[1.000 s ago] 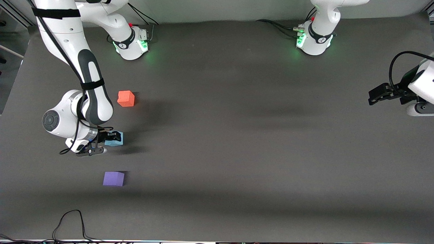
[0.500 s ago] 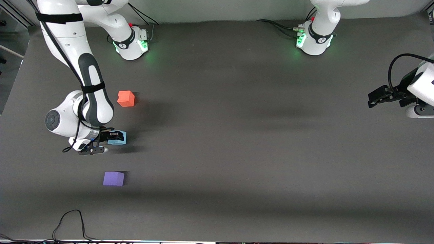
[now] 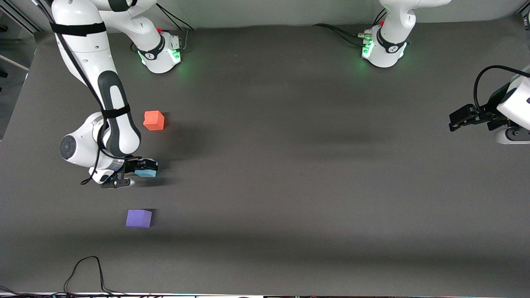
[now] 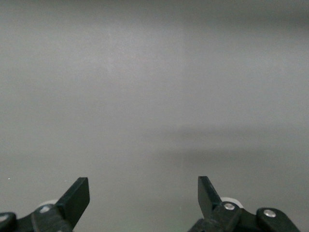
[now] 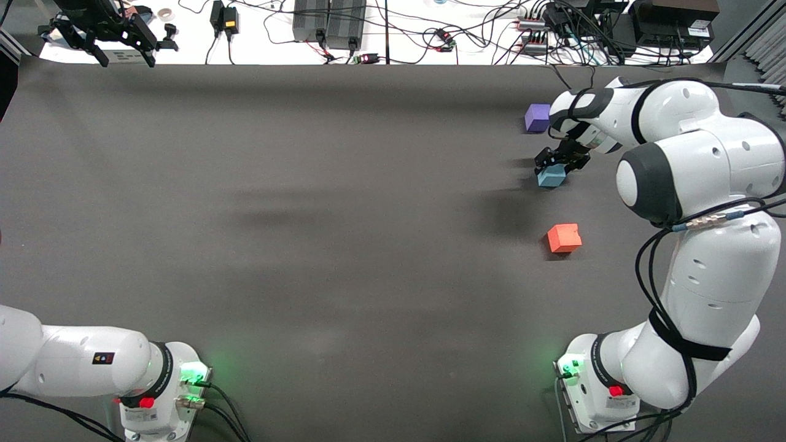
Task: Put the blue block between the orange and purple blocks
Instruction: 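Lower the blue cube between the orange and purple cubes, then open the right gripper and release the blue cube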
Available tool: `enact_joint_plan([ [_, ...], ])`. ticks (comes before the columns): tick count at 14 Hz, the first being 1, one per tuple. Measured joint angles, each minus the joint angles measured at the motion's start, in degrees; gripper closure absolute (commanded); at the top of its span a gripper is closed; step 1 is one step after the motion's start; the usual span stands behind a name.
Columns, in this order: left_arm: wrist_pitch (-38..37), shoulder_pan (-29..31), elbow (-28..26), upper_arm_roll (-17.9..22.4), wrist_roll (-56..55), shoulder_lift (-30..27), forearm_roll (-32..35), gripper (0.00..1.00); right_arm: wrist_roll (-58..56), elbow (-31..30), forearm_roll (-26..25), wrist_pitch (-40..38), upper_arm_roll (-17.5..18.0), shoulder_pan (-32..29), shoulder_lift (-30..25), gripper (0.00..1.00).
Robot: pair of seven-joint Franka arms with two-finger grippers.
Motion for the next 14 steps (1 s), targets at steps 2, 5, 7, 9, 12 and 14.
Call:
enact_joint_plan([
  [2,-0.17,0.0,-0.02,0.0,0.0,0.0,0.0,0.0,0.0,0.34,0.08,0.03,-0.05,0.0,-0.24,0.0],
  [5,-0.19,0.0,-0.04,0.0,0.0,0.0,0.0,0.0,0.0,1.07,0.09,-0.78,-0.27,0.03,-1.97,0.0],
  [7,-0.19,0.0,-0.05,0.0,0.0,0.0,0.0,0.0,0.0,1.87,-0.85,-2.78,-1.14,0.21,-3.83,0.0],
  [9,-0.19,0.0,-0.06,0.0,-0.01,0.0,0.0,0.0,1.39,4.35,-5.17,-7.52,-2.69,0.23,-6.17,0.0],
  [12,-0.19,0.0,-0.07,0.0,-0.01,0.0,0.0,0.0,6.73,12.12,-11.81,-18.57,-4.1,0.21,-10.06,0.0],
  [14,-0.19,0.0,-0.08,0.0,-0.01,0.0,0.0,0.0,8.16,18.18,-14.41,-26.21,-4.76,0.23,-12.18,0.0],
])
